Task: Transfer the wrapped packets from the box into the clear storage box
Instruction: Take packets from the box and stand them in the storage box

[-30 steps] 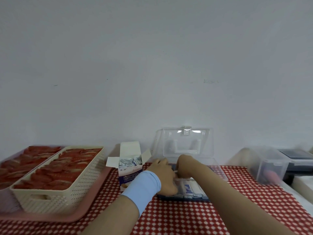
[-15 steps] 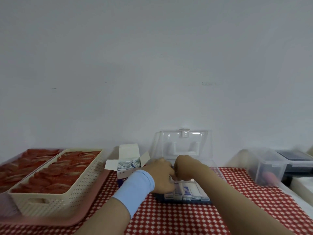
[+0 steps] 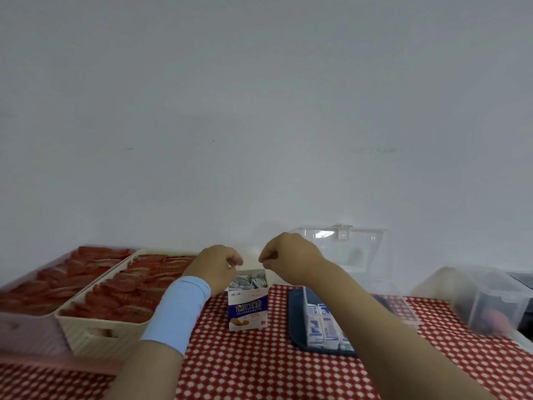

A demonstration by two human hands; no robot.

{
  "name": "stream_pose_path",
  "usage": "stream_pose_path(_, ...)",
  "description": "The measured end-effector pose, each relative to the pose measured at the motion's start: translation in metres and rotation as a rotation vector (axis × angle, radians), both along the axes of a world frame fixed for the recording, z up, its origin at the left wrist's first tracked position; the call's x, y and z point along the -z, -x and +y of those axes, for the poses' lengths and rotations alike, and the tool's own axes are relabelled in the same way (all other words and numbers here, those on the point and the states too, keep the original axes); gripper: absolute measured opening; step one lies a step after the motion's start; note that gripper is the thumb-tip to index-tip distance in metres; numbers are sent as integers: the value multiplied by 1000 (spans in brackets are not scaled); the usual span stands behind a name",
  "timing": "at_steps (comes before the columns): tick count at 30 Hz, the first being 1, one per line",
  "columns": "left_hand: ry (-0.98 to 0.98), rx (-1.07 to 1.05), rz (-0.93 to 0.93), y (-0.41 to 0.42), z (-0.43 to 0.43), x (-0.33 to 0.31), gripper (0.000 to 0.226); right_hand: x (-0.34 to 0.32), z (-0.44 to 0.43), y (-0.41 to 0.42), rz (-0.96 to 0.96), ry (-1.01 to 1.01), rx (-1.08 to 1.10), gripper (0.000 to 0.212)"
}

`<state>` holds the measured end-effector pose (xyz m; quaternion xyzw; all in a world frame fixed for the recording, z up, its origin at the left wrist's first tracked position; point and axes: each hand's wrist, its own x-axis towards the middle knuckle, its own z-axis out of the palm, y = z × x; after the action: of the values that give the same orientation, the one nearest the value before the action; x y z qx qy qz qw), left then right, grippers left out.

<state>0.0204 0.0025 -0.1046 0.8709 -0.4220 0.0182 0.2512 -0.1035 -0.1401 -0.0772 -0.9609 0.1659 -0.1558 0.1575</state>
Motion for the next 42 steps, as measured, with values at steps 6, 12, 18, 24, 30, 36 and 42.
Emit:
stream_pose_path(6, 21, -36, 28, 0, 8, 22, 31, 22, 9, -36, 201, 236, 91, 23)
stream_pose_path(12, 114, -7, -14, -1, 8, 28, 35, 37, 6, -55, 279, 291, 132, 15)
stream_pose_path(18, 90, 8, 14, -7, 5, 30, 35, 36, 7, -56, 258, 231, 77, 14)
stream_pose_path(24, 59, 44, -61, -8, -7, 36, 34, 38, 3, -58, 225, 180, 39, 27)
stream_pose_path(30, 77, 5, -51, -11, -12, 40, 28, 34, -10, -47, 57, -12, 67, 31)
stream_pose_path(36, 74, -39, -13, -8, -11, 38, 32, 42, -3, -53, 182, 123, 49, 26)
stream_pose_path(42, 77, -46, -29, -10, -10, 38, 30, 37, 2, -59, 181, 169, 12, 29)
